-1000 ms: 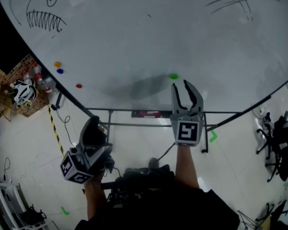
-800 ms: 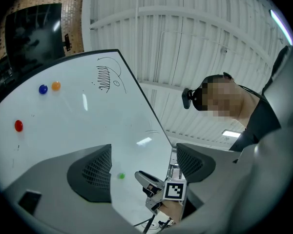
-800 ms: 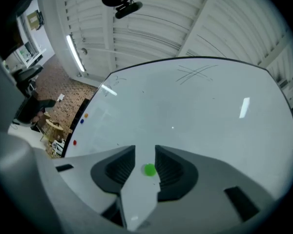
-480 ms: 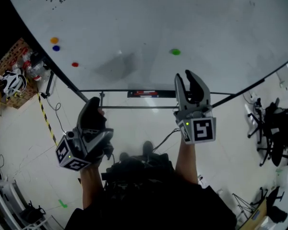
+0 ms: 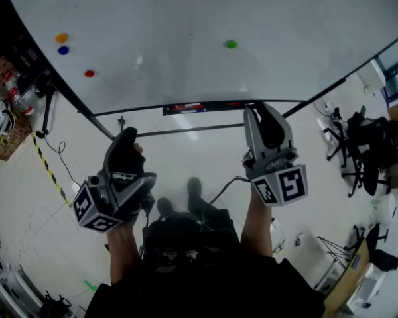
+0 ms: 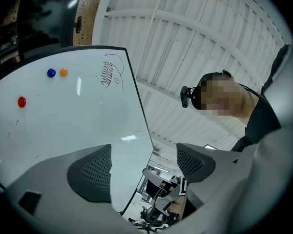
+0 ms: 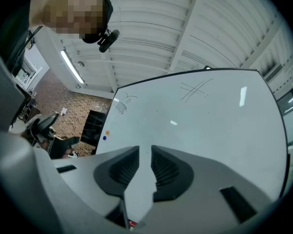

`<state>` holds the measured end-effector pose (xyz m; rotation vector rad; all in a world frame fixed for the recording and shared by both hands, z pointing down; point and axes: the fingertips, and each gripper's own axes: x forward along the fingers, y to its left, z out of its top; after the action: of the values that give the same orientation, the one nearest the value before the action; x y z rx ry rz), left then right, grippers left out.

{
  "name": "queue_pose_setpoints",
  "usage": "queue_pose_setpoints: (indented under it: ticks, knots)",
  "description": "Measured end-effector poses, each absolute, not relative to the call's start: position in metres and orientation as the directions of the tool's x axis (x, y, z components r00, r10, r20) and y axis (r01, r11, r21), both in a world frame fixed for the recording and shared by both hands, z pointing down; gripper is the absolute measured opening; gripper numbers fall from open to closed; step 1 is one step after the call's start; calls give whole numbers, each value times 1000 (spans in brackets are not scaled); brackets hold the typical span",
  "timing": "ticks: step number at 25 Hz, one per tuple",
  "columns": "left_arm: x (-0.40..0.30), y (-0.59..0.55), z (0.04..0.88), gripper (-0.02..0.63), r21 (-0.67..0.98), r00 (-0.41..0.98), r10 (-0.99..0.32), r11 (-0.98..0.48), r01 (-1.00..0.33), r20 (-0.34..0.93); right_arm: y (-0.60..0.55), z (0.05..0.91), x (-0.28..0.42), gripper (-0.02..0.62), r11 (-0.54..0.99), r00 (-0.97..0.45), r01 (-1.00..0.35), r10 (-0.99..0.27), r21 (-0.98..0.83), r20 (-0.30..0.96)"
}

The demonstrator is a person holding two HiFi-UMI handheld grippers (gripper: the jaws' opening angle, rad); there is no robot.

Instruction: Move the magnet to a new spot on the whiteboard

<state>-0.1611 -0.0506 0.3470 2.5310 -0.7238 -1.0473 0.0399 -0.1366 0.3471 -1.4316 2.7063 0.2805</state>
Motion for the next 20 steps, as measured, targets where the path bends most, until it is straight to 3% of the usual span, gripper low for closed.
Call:
queue_pose_setpoints:
  ticks: [8, 20]
  knots:
    - [-165, -29, 375, 414, 516, 608, -537, -824, -232, -584, -83, 365, 37, 87, 549, -558, -827, -828, 119, -60]
    - [-142, -3, 360, 414, 482, 611, -532, -835, -264, -587, -54, 346, 34, 86, 674, -670, -738, -726, 37, -153]
